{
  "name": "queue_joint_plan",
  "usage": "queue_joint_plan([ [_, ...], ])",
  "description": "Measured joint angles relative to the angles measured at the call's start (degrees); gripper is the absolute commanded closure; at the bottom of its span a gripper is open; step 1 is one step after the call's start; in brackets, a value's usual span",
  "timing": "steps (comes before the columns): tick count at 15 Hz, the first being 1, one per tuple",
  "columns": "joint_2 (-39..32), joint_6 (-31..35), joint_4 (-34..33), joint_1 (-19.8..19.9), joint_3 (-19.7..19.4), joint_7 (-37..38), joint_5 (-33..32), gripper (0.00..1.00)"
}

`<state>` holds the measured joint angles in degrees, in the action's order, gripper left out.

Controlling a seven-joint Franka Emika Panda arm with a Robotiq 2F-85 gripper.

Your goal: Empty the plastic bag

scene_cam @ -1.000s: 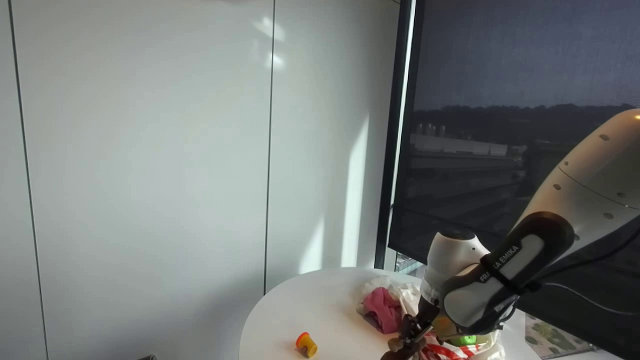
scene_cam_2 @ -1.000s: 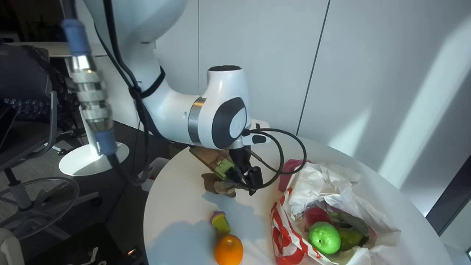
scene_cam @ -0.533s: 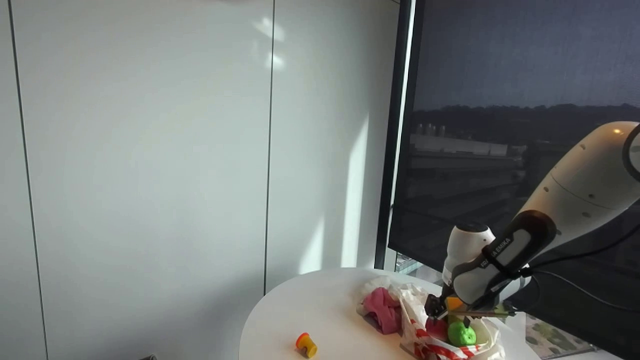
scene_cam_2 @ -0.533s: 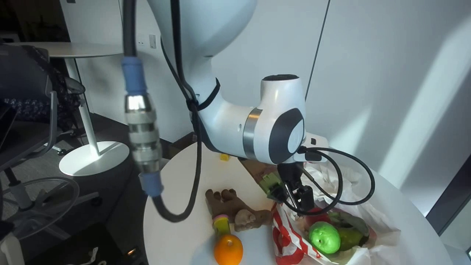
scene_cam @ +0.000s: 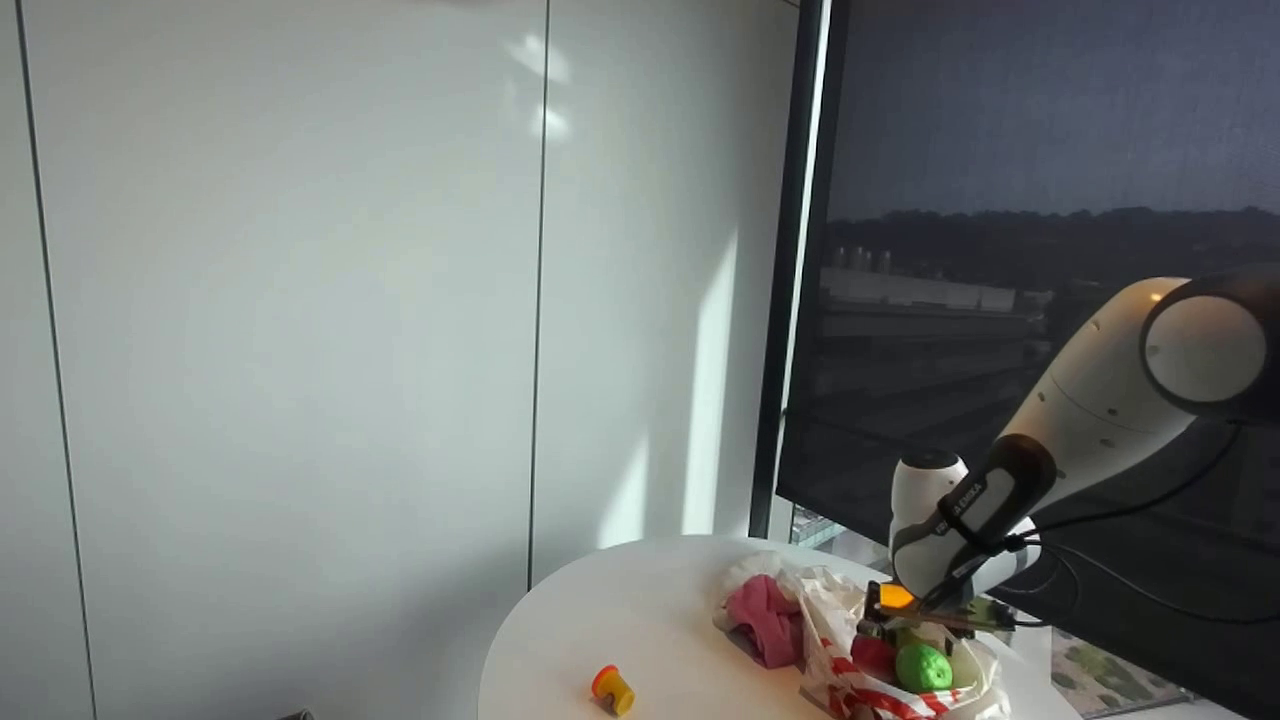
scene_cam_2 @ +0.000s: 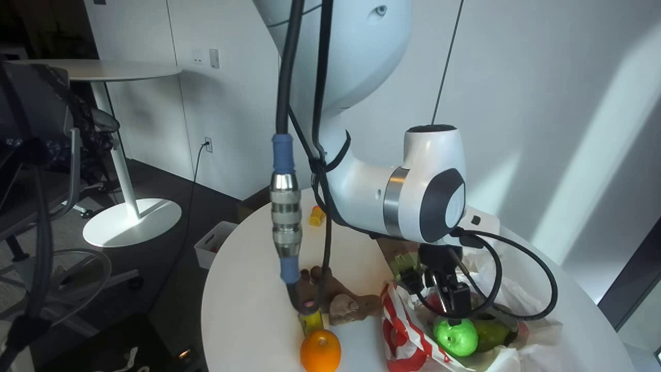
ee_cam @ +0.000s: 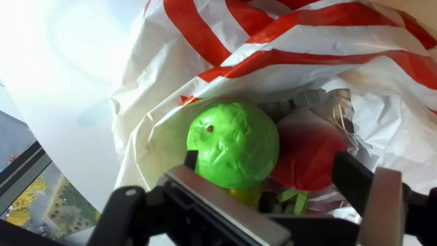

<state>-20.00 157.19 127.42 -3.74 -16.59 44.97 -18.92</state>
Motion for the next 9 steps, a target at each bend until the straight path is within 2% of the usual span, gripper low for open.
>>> queue_joint_plan([
  [7, -7.11, -1.59, -5.64, 0.3, -2.52, 2.98, 3.55, 0.0],
  [8, -7.83, -1.63, -6.03, 0.41, -2.53, 2.98, 4.38, 0.05],
  [9, -8.47, -1.73, -6.41, 0.48, -2.52, 2.98, 5.16, 0.27],
])
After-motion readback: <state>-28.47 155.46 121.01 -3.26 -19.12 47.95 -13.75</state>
